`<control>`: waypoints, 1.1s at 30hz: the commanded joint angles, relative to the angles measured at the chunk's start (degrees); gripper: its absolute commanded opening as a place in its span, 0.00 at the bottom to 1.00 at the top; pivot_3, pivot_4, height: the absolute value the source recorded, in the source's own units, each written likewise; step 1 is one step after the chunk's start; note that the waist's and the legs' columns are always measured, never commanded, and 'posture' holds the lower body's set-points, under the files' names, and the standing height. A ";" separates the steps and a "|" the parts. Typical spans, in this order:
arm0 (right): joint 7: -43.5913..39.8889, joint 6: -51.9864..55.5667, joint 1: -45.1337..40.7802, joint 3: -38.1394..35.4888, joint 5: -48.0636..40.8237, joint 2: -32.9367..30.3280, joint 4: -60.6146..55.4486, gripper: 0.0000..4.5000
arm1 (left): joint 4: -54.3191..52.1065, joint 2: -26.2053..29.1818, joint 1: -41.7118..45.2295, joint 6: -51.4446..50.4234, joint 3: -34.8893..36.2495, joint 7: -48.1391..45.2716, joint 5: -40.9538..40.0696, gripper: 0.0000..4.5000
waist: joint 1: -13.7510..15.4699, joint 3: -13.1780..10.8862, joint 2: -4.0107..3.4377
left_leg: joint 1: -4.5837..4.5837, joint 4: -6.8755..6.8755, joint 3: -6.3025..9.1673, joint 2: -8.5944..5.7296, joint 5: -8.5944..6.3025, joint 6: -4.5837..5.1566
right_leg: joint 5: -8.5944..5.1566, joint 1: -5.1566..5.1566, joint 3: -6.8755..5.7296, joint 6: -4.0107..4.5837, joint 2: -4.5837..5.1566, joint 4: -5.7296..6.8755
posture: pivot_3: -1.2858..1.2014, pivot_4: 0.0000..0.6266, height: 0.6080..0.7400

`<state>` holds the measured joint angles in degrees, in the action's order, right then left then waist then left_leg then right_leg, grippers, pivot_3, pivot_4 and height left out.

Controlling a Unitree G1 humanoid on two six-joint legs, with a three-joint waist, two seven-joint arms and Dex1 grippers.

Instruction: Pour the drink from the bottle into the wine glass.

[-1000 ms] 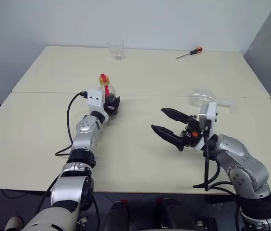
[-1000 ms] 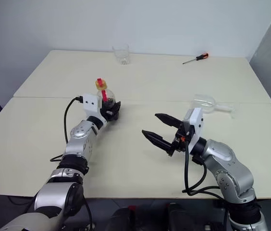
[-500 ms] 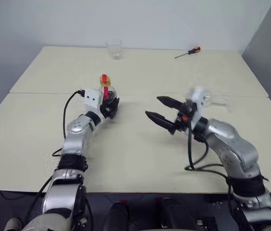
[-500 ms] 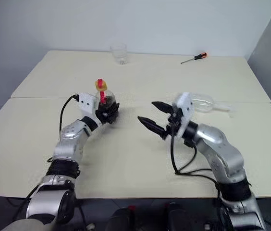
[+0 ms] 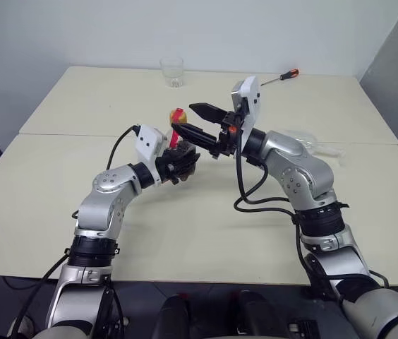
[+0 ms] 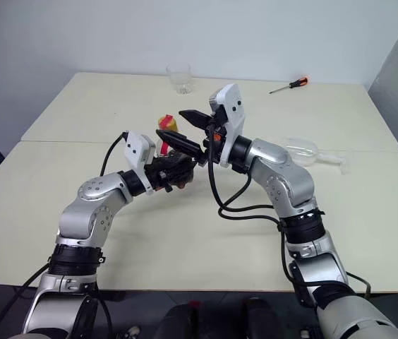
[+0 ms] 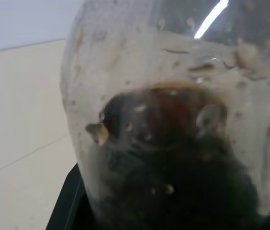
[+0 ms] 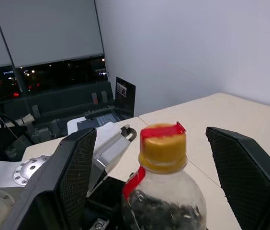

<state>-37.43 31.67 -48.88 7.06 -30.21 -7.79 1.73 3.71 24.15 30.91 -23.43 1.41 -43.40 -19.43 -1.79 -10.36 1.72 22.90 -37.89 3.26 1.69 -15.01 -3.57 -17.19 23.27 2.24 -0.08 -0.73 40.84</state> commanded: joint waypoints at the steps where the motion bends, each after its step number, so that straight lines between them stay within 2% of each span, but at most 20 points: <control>1: -0.33 0.15 -2.82 -0.79 -0.11 0.90 0.08 0.87 | -3.38 -0.14 0.82 1.00 -0.52 -0.88 -0.71 0.42 | -0.03 0.00 0.00 | 0.00 0.00 0.00 0.00 0.00 0.00 | 0.00 0.00 0.00 0.00 0.00 0.00 | 0.52 0.24 1.00; 17: 0.12 0.88 -5.45 -1.50 0.70 3.60 4.67 0.87 | -3.48 -0.88 1.37 1.69 -2.20 -2.11 -0.17 0.42 | -0.05 -0.01 -0.01 | 0.01 0.02 -0.01 0.00 0.00 0.00 | 0.00 0.01 0.01 0.01 0.00 0.00 | 0.52 0.24 1.00; 20: 0.06 0.98 -5.45 -1.95 0.61 3.74 4.96 0.76 | -3.92 -0.89 0.92 1.58 -2.33 -2.15 -0.14 0.42 | -0.05 -0.01 -0.01 | 0.01 0.02 0.00 0.00 0.00 0.00 | 0.00 0.01 0.00 0.01 0.00 0.00 | 0.52 0.24 1.00; 26: 0.18 1.39 -6.27 -3.11 0.54 4.11 5.92 0.30 | -5.58 -0.87 -0.43 0.97 -2.47 -2.28 -0.26 0.42 | -0.06 -0.01 -0.02 | 0.00 0.03 -0.01 0.00 0.00 0.00 | 0.00 0.02 0.01 0.00 0.00 0.00 | 0.52 0.24 1.00; 31: -1.38 0.51 -6.74 -2.72 1.39 3.51 6.50 0.29 | -8.21 -0.19 -1.48 -0.40 -2.38 -2.61 -1.11 0.42 | -0.06 -0.02 -0.03 | 0.01 0.04 -0.01 0.00 0.00 0.00 | 0.00 0.03 0.01 0.01 -0.01 -0.01 | 0.52 0.24 1.00; 33: -5.29 0.03 -6.23 -1.70 1.00 2.47 5.56 0.29 | -10.69 0.30 -2.11 -1.82 -2.12 -2.97 -2.18 0.42 | -0.06 -0.02 -0.03 | 0.01 0.04 -0.01 0.00 0.00 0.01 | 0.00 0.03 0.02 0.00 -0.01 -0.01 | 0.52 0.24 1.00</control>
<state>-39.65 33.01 -53.31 5.61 -28.28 -4.51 9.37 -1.28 23.95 28.61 -25.16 -0.92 -45.24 -19.27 -1.85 -10.38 1.69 22.91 -37.85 3.25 1.70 -15.01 -3.57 -17.18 23.30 2.26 -0.07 -0.74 40.82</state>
